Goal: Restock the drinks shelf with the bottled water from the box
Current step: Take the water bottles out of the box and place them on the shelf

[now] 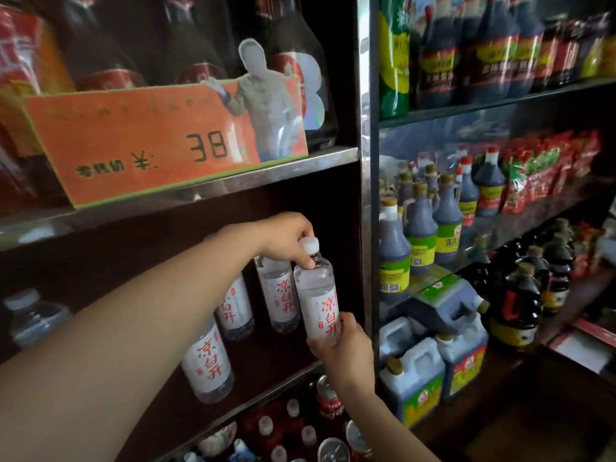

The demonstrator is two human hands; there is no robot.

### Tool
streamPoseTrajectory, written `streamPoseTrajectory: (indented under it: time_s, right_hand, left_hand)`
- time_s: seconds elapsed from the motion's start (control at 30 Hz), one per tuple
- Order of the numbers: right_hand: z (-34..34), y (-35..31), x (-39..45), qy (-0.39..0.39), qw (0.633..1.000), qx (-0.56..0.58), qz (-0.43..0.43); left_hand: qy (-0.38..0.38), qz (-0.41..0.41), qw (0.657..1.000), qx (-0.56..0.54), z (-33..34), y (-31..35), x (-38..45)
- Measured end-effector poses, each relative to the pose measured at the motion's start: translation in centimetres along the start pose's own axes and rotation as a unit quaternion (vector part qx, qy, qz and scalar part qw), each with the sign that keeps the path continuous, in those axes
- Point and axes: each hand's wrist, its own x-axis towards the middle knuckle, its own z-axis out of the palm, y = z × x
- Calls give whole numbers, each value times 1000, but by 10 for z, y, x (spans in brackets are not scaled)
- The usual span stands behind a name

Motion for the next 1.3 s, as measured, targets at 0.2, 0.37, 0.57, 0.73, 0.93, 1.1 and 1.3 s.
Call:
streamPoseTrajectory:
  time_s: [0.2,0.37,0.57,0.73,0.93,1.1,1.3]
  right_hand:
    - [15,-4,29,-11,994,-101,-44]
    - [28,-9,55,11,985,-157,-74]
    - [50,-7,70,-41,990,-97,-92]
    - [51,2,71,-44,995,-30,-81]
    - [29,-8,50,-6,991,120,-53]
    - [3,-25,34,-7,990,132,-54]
    - [-29,-68,0,-20,988,66,-141]
  left_hand:
    - [11,23,995,97,-8,-8,43]
    - [18,0,989,148,-13,-21,70]
    - [48,-43,984,168,-8,-48,96]
    - [41,-71,981,176,-9,-53,103]
    - [48,-106,978,173,-14,-38,92]
    - [111,-134,985,9,-30,-29,56]
    - [159,-129,966,-156,-28,-35,-34]
